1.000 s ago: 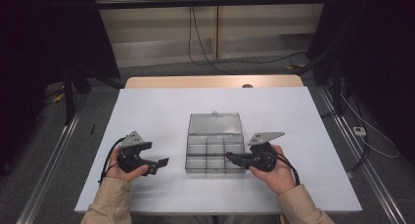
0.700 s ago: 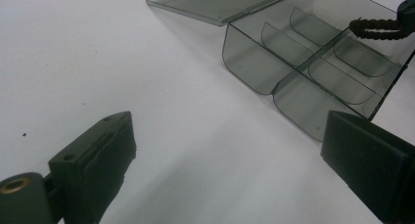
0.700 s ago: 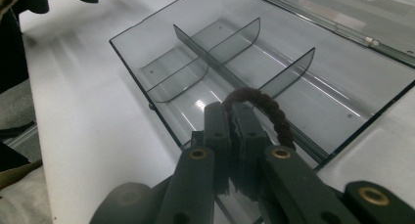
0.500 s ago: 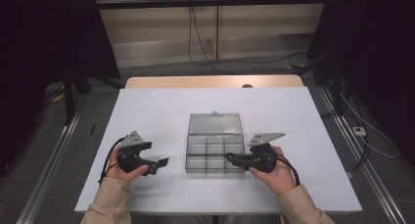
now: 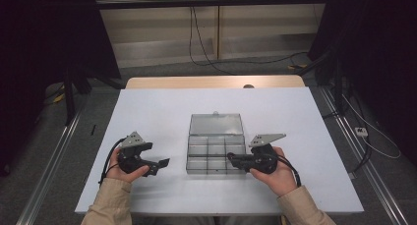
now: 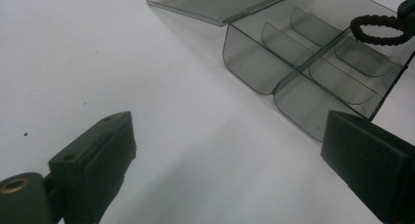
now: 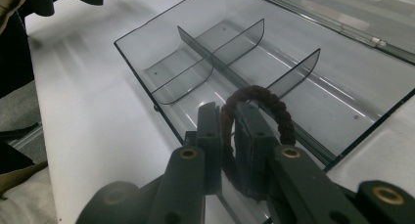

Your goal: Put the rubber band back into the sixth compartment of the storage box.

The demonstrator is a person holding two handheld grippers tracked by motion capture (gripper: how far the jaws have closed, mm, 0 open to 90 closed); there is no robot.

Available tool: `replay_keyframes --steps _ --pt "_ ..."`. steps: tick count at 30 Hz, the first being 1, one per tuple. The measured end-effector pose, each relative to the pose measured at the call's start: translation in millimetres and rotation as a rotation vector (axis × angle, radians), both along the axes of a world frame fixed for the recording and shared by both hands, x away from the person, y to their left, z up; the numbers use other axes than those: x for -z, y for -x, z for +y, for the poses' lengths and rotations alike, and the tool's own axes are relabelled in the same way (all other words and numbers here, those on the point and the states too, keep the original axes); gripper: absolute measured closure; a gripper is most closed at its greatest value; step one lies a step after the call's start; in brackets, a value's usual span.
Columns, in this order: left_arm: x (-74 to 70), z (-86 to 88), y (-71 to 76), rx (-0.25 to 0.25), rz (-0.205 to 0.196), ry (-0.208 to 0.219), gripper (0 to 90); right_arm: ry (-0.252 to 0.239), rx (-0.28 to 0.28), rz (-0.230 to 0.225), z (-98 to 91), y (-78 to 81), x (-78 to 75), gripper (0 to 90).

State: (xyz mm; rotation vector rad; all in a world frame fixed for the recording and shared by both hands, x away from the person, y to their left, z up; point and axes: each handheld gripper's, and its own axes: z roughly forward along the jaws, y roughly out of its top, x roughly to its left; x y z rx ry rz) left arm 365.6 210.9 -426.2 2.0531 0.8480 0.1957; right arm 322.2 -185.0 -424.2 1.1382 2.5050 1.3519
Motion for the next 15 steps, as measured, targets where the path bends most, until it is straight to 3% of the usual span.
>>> replay_keyframes --steps 15 --pt "0.4 -0.1 -0.3 0.000 0.001 -0.003 6.0 -0.009 0.003 -0.024 3.1 -0.5 -6.4 75.6"
